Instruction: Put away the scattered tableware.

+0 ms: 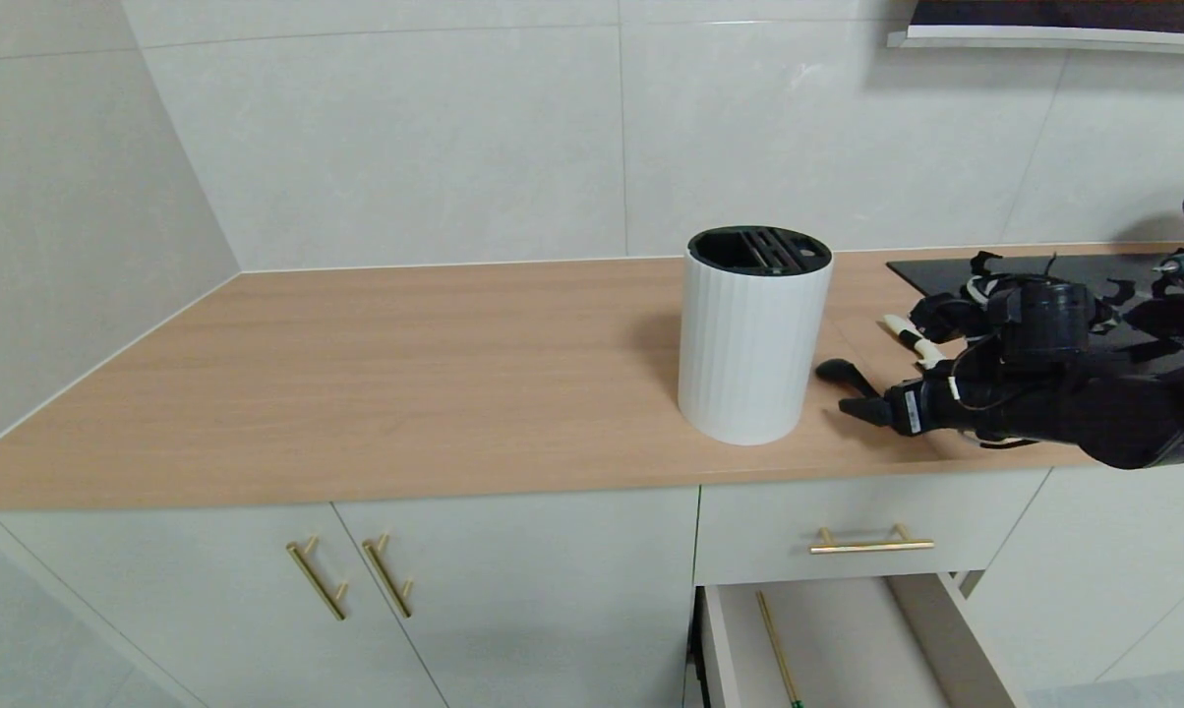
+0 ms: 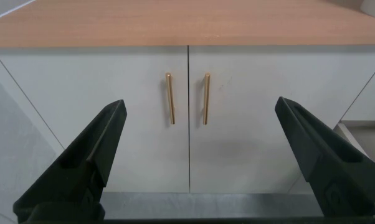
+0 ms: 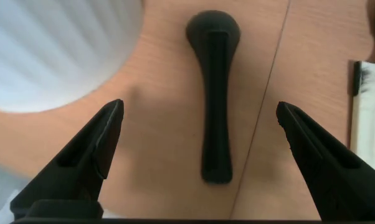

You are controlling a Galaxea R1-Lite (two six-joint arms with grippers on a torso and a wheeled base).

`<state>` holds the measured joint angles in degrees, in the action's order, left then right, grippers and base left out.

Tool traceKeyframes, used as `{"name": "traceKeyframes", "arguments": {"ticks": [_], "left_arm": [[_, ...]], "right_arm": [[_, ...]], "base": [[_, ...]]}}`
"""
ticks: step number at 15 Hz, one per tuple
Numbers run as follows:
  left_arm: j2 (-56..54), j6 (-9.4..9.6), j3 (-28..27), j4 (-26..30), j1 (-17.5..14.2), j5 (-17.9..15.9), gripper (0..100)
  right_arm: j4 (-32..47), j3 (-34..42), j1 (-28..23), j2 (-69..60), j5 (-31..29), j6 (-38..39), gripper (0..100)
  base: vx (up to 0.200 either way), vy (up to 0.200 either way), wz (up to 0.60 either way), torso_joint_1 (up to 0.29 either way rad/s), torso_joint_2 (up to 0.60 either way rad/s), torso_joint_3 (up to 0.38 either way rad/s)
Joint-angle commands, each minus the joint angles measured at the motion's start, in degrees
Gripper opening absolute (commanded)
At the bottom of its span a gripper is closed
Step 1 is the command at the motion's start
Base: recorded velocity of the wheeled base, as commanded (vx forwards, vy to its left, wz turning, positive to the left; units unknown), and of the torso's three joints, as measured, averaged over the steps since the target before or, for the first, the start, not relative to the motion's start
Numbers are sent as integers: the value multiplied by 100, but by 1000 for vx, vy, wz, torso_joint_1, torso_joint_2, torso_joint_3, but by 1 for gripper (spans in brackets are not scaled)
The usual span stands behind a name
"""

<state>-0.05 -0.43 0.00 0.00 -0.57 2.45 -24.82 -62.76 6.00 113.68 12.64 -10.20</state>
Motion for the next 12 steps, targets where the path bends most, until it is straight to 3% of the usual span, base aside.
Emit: {"name": "traceKeyframes", "arguments": {"ticks": [1, 12], "left_arm": [[5, -1, 0, 0, -4, 1, 100], [5, -1, 0, 0, -4, 1, 100]], "right_arm": [[-23, -8, -2, 190, 1, 1, 100], [-260, -70, -2, 471, -139, -26, 100]], "base": [[0, 0, 0, 0, 0, 0], [0, 0, 0, 0, 0, 0]]}}
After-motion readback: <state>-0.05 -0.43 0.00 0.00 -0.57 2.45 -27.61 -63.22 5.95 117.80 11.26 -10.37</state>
